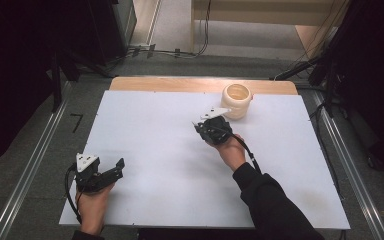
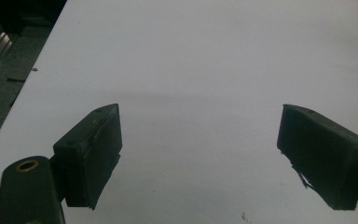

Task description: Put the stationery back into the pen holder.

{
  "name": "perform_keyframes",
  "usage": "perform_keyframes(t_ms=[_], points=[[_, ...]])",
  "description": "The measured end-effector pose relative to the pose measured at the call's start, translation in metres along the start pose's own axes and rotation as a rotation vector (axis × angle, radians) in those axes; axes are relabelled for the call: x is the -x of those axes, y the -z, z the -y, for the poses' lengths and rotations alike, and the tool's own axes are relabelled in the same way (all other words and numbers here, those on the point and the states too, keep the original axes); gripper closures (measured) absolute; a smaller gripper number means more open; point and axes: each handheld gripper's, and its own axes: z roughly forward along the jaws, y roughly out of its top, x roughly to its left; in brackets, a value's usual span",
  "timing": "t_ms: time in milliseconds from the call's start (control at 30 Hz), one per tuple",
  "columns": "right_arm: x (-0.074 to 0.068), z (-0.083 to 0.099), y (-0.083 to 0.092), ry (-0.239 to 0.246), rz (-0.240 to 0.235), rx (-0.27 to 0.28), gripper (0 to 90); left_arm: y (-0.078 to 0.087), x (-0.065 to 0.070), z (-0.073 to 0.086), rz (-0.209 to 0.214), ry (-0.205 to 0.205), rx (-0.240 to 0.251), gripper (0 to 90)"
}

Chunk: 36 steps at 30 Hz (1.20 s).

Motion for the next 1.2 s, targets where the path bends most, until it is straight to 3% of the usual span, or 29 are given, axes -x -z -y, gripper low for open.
perform_keyframes(t_ms=[1200], points=[[0.062, -0.024, 0.005, -0.084, 0.146, 0.013, 78.7, 0.0, -0.001, 0.0, 0.001, 0.005, -0.001, 14.5]])
